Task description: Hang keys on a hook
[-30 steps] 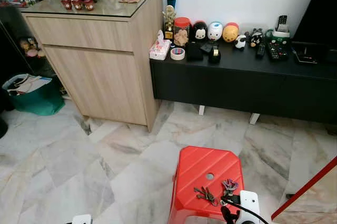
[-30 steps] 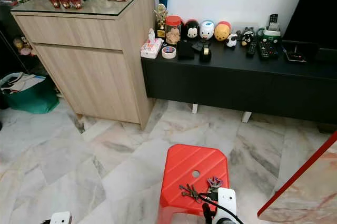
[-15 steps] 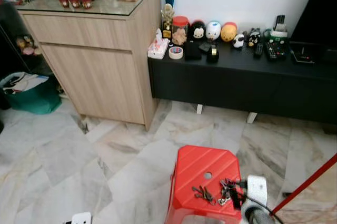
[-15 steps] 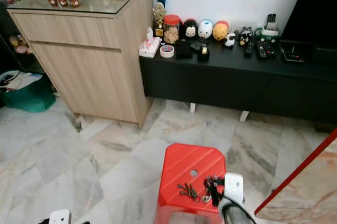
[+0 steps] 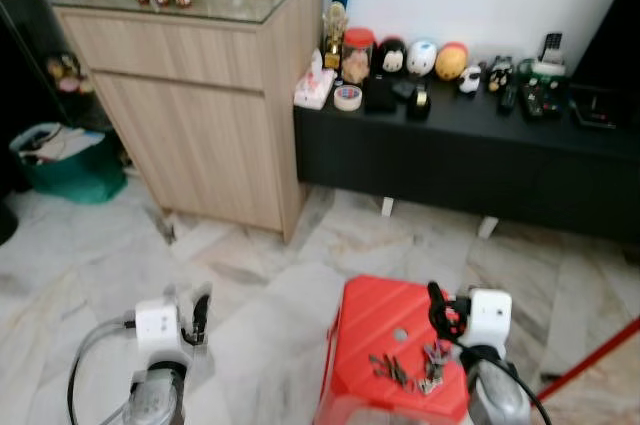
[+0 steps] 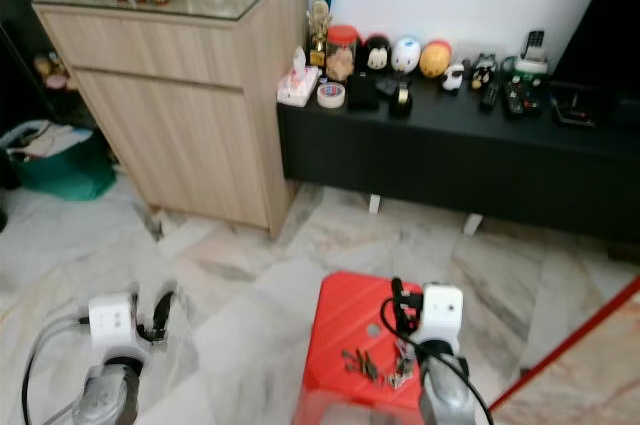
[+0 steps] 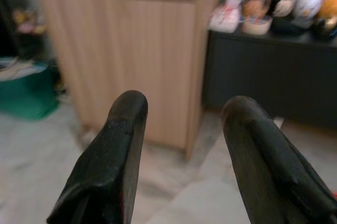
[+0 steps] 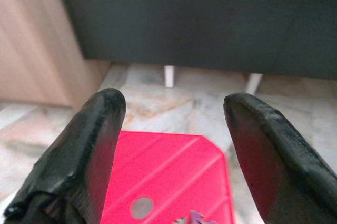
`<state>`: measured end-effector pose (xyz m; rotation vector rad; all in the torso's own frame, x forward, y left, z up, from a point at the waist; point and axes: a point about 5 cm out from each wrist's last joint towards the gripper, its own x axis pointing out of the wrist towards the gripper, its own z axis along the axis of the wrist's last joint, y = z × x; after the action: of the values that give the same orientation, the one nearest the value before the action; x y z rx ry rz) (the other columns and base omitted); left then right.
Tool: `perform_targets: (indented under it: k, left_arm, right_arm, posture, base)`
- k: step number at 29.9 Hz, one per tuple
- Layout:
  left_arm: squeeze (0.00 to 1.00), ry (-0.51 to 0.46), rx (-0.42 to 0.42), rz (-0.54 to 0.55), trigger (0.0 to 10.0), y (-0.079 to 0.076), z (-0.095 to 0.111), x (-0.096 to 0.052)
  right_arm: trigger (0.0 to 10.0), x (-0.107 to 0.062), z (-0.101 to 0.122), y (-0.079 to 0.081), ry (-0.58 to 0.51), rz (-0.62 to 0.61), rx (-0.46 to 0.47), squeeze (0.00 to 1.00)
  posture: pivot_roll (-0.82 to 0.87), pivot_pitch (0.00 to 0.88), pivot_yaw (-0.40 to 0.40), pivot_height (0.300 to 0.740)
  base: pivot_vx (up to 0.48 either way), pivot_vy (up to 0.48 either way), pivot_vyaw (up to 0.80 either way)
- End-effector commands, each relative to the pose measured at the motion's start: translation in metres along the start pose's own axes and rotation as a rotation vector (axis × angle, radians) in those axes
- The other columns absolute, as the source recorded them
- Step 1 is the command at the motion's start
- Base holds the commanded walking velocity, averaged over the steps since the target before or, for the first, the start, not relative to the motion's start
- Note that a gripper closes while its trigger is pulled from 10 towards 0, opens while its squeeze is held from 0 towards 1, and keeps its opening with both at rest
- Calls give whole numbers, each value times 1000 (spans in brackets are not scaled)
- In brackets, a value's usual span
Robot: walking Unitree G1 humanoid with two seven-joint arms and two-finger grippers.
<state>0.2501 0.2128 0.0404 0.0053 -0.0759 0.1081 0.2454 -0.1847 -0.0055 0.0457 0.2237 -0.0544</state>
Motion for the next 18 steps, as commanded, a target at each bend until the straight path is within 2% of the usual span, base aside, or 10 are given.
perform_targets:
  k: [1,9,18]
  left_arm:
    - [0,54,-5,12,10000,2,-11,-15]
    - [0,20,-9,17,10000,4,2,-18]
    - [0,74,-11,-6,10000,-1,1,-19]
  right_arm:
    - [10000,-2,2,-2,-13,-6,2,0]
    - [10000,-7,1,-2,-12,-11,12,0]
    - [10000,-1,3,-3,25,-26,4,0]
  posture:
    - [5,0,-38,740]
    - [18,0,-42,740]
    - [12,0,-32,740]
  base:
    - [0,0,0]
    - [0,0,0]
    - [0,0,0]
